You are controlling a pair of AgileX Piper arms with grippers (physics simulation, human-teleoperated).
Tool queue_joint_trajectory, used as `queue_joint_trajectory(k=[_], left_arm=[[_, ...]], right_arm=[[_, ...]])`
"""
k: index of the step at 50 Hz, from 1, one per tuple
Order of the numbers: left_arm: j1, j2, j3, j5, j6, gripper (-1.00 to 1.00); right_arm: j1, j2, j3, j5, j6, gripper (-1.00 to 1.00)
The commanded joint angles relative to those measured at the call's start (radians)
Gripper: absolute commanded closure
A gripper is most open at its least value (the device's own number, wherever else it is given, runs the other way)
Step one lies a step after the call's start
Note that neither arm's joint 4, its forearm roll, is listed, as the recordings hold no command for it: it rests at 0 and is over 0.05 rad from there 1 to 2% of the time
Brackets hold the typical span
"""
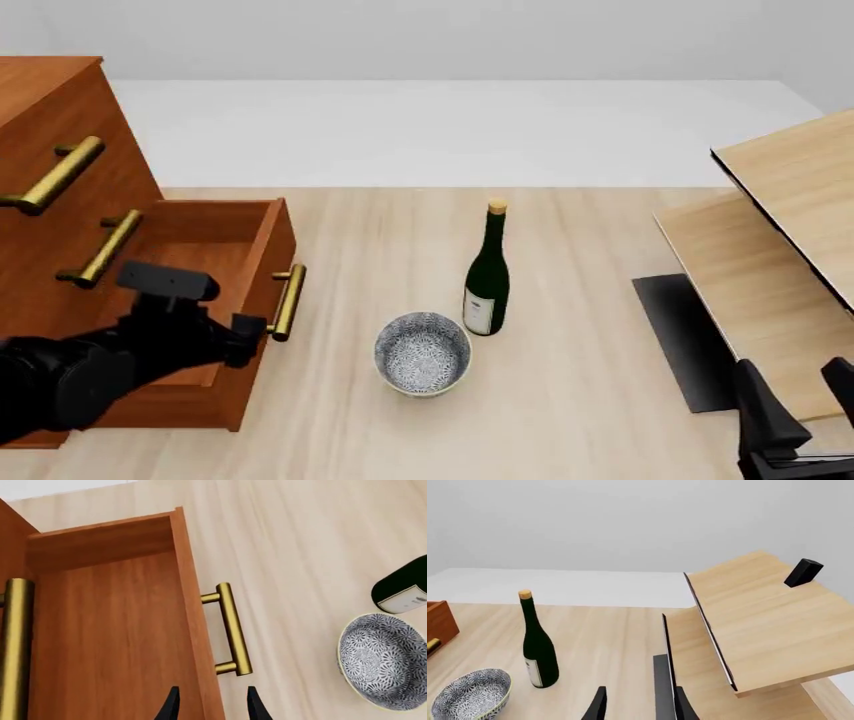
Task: Put the wine bottle in the bottom drawer of the cabinet.
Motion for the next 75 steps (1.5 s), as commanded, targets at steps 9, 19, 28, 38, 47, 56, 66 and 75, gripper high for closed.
queue_joint_trajectory(k=[9, 19, 28, 38, 47, 56, 66, 75], left_arm=[[-0.013, 0.082, 0.029, -0.096, -0.009, -1.0], [-0.026, 0.108, 0.045, -0.128, -0.017, -1.0], [-0.036, 0.115, 0.046, -0.134, -0.021, -1.0], [-0.067, 0.112, 0.042, -0.129, -0.033, -1.0], [-0.092, 0.116, 0.038, -0.132, -0.032, -1.0], [-0.115, 0.116, 0.026, -0.125, -0.036, -1.0], [-0.138, 0.118, 0.011, -0.119, -0.041, -1.0], [-0.164, 0.112, 0.01, -0.118, -0.045, -1.0]], right_arm=[[0.0, -0.001, 0.0, 0.002, 0.0, -1.0], [-0.001, -0.003, 0.0, 0.004, 0.001, -1.0], [-0.001, -0.005, 0.0, 0.006, 0.001, -1.0], [0.0, -0.005, 0.0, 0.005, 0.0, -1.0], [-0.001, -0.004, 0.0, 0.005, 0.001, -1.0], [0.0, -0.006, 0.0, 0.005, 0.001, -1.0], [0.002, -0.004, 0.0, 0.005, 0.001, -1.0], [0.004, -0.003, 0.0, 0.009, 0.001, -1.0]])
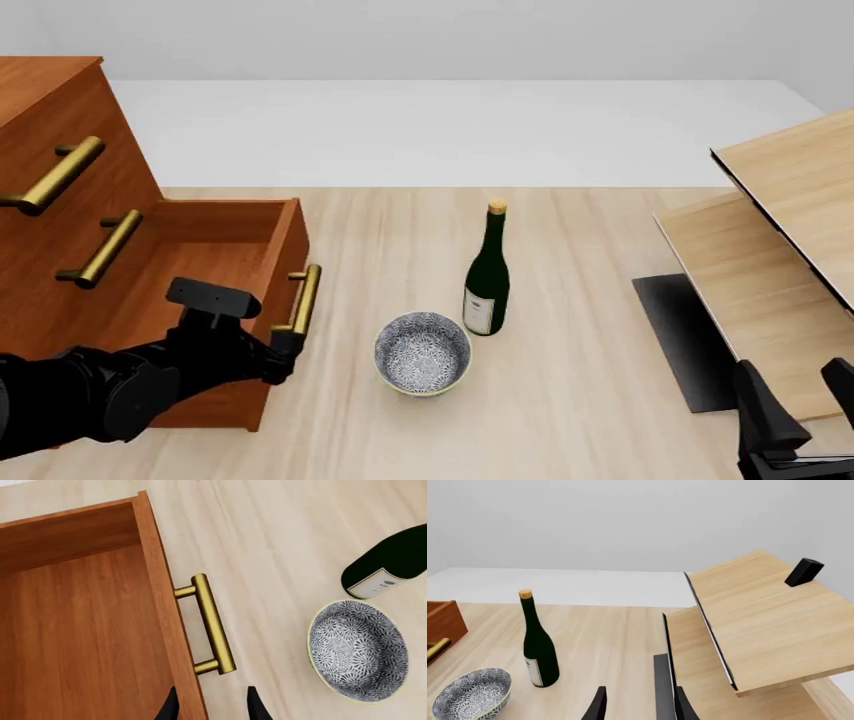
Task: Put the wine bottle in the bottom drawer of the cabinet.
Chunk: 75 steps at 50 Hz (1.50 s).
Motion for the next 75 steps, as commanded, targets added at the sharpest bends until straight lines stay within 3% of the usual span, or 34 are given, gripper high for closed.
queue_joint_trajectory(k=[1, 24, 34, 42, 57, 75], left_arm=[[-0.041, -0.008, -0.01, 0.002, -0.014, -1.0], [-0.11, -0.043, -0.008, 0.023, -0.03, -1.0], [-0.118, -0.115, -0.024, 0.084, 0.005, -1.0], [-0.076, -0.25, -0.092, 0.223, 0.069, -1.0], [-0.07, -0.402, -0.27, 0.446, 0.091, -1.0], [-0.111, -0.377, -0.425, 0.453, 0.099, -1.0]], right_arm=[[0.003, -0.001, 0.0, 0.004, 0.0, -1.0], [0.009, 0.001, 0.0, 0.006, -0.003, -1.0], [0.007, 0.002, 0.0, 0.007, -0.001, -1.0], [0.008, 0.001, 0.0, 0.008, -0.002, -1.0], [0.011, 0.0, 0.0, 0.009, -0.005, -1.0], [0.013, -0.002, 0.0, 0.013, -0.005, -1.0]])
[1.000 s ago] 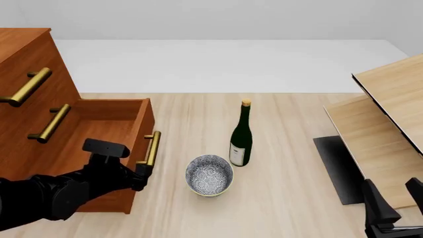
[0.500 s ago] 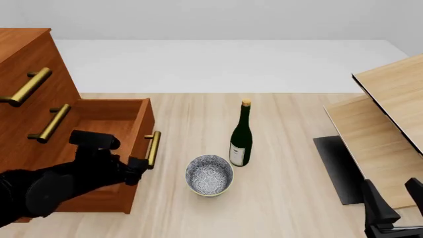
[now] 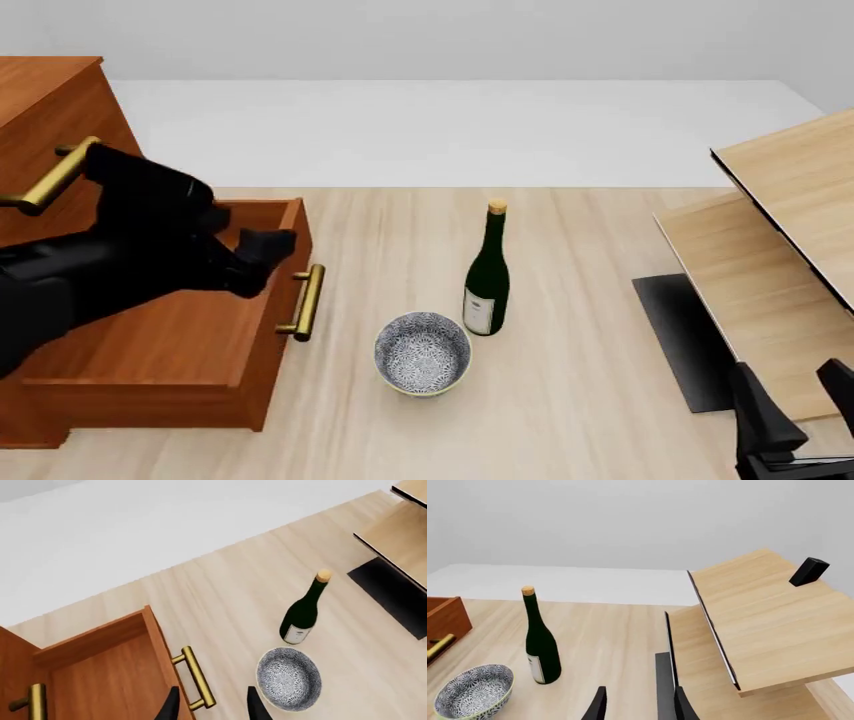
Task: Put the wine bottle in the bottom drawer of the cabinet.
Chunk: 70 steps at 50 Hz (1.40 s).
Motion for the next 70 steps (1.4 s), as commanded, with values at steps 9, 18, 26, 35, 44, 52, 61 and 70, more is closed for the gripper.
queue_joint_trajectory(k=[9, 18, 26, 35, 44, 52, 61, 70], left_arm=[[-0.045, 0.08, -0.208, -0.021, -0.027, -1.0], [-0.094, 0.147, -0.291, -0.042, -0.004, -1.0], [-0.126, 0.214, -0.361, -0.05, 0.009, -1.0], [-0.161, 0.284, -0.442, -0.046, 0.017, -1.0], [-0.191, 0.362, -0.521, -0.049, 0.038, -1.0], [-0.229, 0.421, -0.57, -0.057, 0.032, -1.0], [-0.243, 0.482, -0.618, -0.056, 0.028, -1.0], [-0.263, 0.525, -0.646, -0.067, 0.024, -1.0]], right_arm=[[0.0, 0.003, 0.0, 0.001, 0.004, -1.0], [0.001, 0.003, 0.0, 0.001, 0.007, -1.0], [0.003, 0.004, 0.001, 0.001, 0.008, -1.0], [0.006, 0.004, 0.0, 0.001, 0.006, -1.0], [0.007, 0.011, 0.001, -0.004, 0.005, -1.0], [0.005, 0.009, 0.001, -0.002, 0.007, -1.0], [0.007, 0.019, 0.001, -0.009, 0.008, -1.0], [0.004, 0.009, 0.001, 0.001, 0.011, -1.0]])
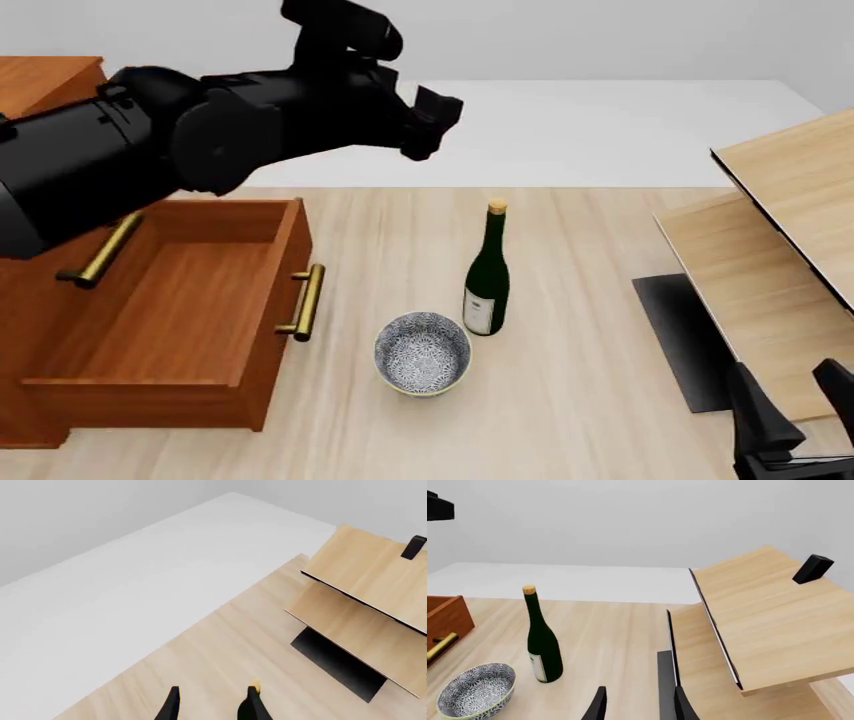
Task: Put the wine bottle in the bottom drawer of the cabinet.
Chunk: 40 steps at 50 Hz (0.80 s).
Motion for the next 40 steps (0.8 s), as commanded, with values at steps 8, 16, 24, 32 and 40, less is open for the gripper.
queue_joint_trajectory(k=[8, 16, 24, 32, 40], left_arm=[[-0.042, 0.104, -0.065, -0.03, 0.007, -1.0], [-0.075, 0.146, -0.088, -0.039, 0.014, -1.0], [-0.1, 0.19, -0.107, -0.061, 0.021, -1.0], [-0.121, 0.231, -0.123, -0.075, 0.025, -1.0], [-0.132, 0.264, -0.128, -0.097, 0.022, -1.0]], right_arm=[[-0.003, 0.0, 0.0, 0.002, 0.004, -1.0], [-0.003, 0.009, 0.0, -0.006, 0.006, -1.0], [-0.004, 0.009, 0.0, -0.006, 0.007, -1.0], [-0.004, 0.007, 0.0, -0.003, 0.009, -1.0], [-0.003, 0.007, 0.0, -0.003, 0.012, -1.0]])
